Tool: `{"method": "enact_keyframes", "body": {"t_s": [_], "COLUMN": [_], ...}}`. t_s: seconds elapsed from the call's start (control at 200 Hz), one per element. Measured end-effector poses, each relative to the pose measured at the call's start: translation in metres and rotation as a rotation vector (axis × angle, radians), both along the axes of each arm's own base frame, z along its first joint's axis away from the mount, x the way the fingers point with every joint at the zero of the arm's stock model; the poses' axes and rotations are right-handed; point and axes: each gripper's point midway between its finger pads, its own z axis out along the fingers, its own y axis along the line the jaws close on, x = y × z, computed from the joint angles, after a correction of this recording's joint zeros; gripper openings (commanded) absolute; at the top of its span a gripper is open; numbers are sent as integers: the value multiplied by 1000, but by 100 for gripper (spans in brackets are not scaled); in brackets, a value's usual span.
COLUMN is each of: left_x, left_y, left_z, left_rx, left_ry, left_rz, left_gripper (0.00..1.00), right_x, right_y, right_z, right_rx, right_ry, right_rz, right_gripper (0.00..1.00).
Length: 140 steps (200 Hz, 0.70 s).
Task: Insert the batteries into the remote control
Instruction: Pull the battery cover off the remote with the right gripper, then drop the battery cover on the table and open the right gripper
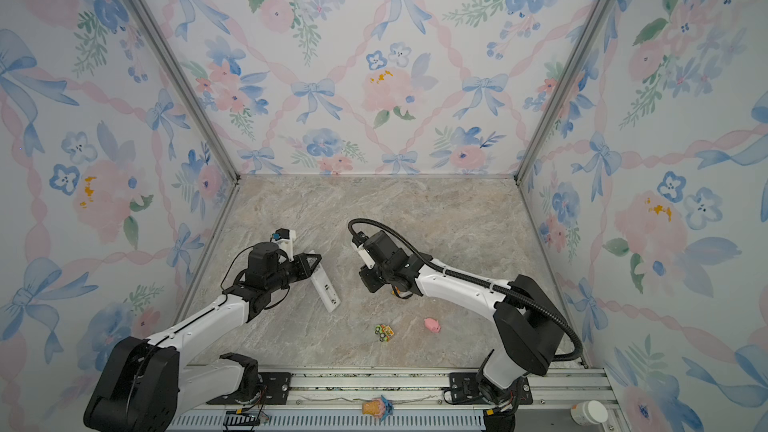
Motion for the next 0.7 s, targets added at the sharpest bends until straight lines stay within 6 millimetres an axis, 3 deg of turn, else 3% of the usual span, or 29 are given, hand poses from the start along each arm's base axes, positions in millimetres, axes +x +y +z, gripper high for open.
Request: {"method": "enact_keyframes", "body": {"t_s": [0.295,0.7], "left_x": [-2,-4], "left_y": [2,0], "left_z": [1,9], "left_rx": [10,-2], "left_ry": [-2,-20], "left_rz": [2,-10], "left_gripper": [0,0], "right_x": [6,17], "right_y": [6,1], "right_z": [-40,-59], "right_rx": [-87,-122], "right_ry": [64,97], "right_rz": [7,-19], "right_gripper": [22,23]}}
